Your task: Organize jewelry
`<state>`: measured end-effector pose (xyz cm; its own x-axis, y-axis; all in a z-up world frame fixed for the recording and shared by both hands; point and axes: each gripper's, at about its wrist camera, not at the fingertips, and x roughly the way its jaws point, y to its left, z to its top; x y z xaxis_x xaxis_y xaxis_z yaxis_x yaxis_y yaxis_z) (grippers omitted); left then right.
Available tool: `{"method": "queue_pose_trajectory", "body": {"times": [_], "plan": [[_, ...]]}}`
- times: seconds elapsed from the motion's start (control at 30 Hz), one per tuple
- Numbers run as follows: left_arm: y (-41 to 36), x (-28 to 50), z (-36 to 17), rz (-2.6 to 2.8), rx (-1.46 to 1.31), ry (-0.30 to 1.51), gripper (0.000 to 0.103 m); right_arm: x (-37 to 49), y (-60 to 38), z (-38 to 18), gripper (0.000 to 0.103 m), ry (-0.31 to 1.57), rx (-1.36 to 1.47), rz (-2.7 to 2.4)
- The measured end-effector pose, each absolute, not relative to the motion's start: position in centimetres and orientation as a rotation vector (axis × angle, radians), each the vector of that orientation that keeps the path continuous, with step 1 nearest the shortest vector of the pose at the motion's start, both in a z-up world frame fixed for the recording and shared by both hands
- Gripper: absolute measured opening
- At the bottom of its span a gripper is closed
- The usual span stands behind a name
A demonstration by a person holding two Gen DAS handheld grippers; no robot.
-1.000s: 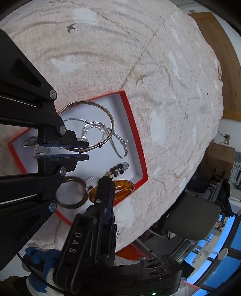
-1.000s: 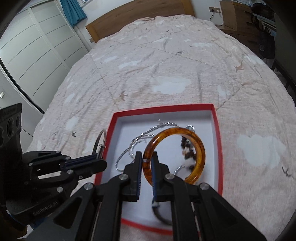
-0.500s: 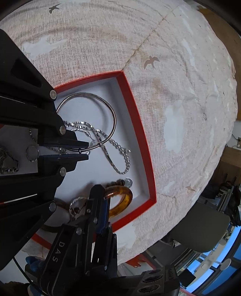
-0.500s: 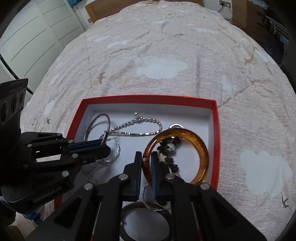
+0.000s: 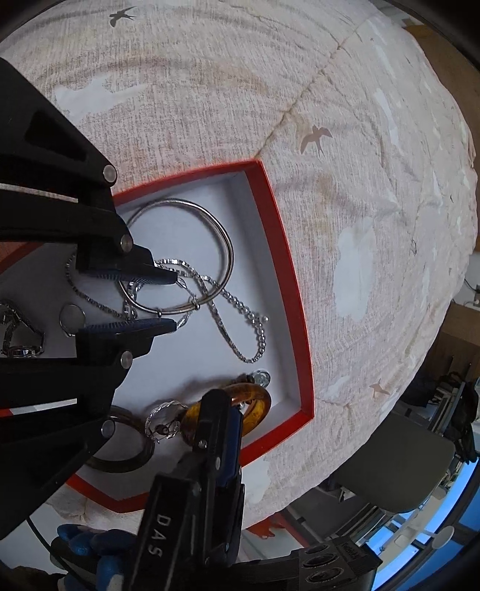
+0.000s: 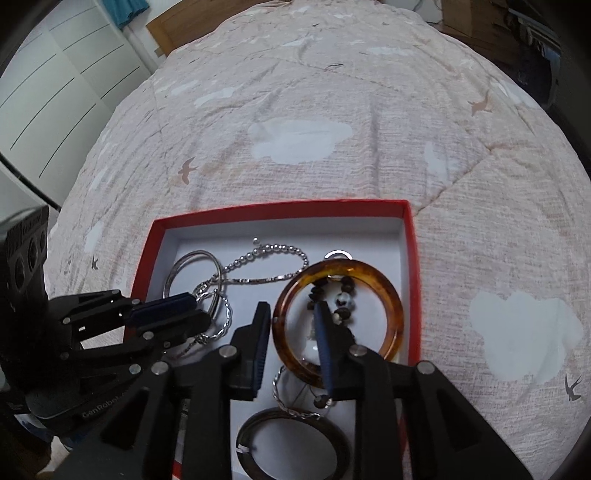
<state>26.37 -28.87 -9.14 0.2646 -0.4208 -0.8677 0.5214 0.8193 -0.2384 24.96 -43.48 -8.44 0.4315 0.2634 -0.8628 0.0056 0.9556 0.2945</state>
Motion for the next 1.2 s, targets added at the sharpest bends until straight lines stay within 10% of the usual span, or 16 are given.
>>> {"method": "queue_pose_trajectory", "body": {"times": [0.37, 0.77, 1.2], "plan": [[-25.6, 22.7, -3.0, -0.639, 0.04, 1.042, 0.038, 20.9, -44.2, -3.2, 0.029, 1.019, 0.295, 0.103], [-18.3, 12.2, 5.4, -0.477, -0.017, 0.814, 0.092, 10.6, -38.0, 5.4, 0.053, 0.848, 0.238, 0.079], [-11.0, 4.3, 7.7, -0.238, 0.06, 0.679, 0.095, 1.9, -29.6, 6.9, 0.064, 0.784, 0.168, 0.084]]}}
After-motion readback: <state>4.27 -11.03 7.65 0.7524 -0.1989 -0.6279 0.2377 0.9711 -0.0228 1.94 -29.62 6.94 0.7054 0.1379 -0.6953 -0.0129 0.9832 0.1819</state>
